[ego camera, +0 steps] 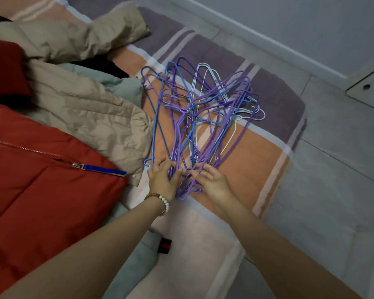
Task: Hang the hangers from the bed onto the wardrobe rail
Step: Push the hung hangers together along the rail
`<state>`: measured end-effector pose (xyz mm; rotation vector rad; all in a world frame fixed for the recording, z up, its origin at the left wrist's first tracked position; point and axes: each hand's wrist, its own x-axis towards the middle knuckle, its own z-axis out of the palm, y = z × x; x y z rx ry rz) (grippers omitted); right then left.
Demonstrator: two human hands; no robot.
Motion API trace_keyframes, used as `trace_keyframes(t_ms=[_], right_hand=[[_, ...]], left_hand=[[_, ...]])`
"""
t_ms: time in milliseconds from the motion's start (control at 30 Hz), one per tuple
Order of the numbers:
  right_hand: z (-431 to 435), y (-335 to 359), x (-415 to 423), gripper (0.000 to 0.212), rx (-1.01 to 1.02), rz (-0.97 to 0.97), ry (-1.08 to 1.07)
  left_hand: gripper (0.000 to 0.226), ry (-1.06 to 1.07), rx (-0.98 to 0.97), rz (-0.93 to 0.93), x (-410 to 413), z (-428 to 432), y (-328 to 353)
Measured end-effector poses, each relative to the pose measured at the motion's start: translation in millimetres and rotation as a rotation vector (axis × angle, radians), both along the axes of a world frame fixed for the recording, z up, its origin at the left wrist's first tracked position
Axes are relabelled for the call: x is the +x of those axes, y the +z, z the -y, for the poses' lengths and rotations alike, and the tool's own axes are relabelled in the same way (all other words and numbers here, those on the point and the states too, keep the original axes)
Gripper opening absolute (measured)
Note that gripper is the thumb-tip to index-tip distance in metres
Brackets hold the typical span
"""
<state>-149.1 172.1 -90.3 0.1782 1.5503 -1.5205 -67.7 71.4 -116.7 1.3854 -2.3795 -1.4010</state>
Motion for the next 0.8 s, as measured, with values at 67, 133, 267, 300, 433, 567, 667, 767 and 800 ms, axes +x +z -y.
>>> trace_keyframes(t_ms=[67, 133, 267, 300, 433, 567, 667, 767, 800], right_hand=[[-4, 13, -2, 0.015, -0.048, -0.014, -0.004], [-9, 28, -7, 0.016, -0.073, -0.052, -0.012], [-31, 71, -26, 0.027, -0.106, -0.13, -0.123], [-38, 84, -31, 0.028, -0.109, -0.157, -0.148], [-73, 138, -52, 0.02, -0.087, -0.271, -0.205], [-119, 205, -73, 0.017, -0.059, -0.316, -0.254], [-164, 265, -84, 0.006, 0.062, -0.401, -0.18], [-213, 327, -92, 0.011, 0.14, -0.596, -0.199], [-228, 349, -93, 0.011, 0.138, -0.657, -0.228]], left_hand=[[0.021, 0.017, 0.023, -0.131, -2, -3, 10], [0.018, 0.03, 0.086, -0.257, -11, -7, 28], [0.02, -0.017, 0.222, -0.393, -38, -25, 79], [0.021, -0.043, 0.249, -0.414, -45, -33, 92], [0.022, -0.127, 0.346, -0.512, -78, -64, 145], [0.025, -0.235, 0.423, -0.604, -110, -107, 213], [0.025, -0.345, 0.457, -0.603, -124, -132, 263], [0.029, -0.481, 0.412, -0.617, -137, -153, 316], [0.029, -0.541, 0.401, -0.629, -141, -160, 335]])
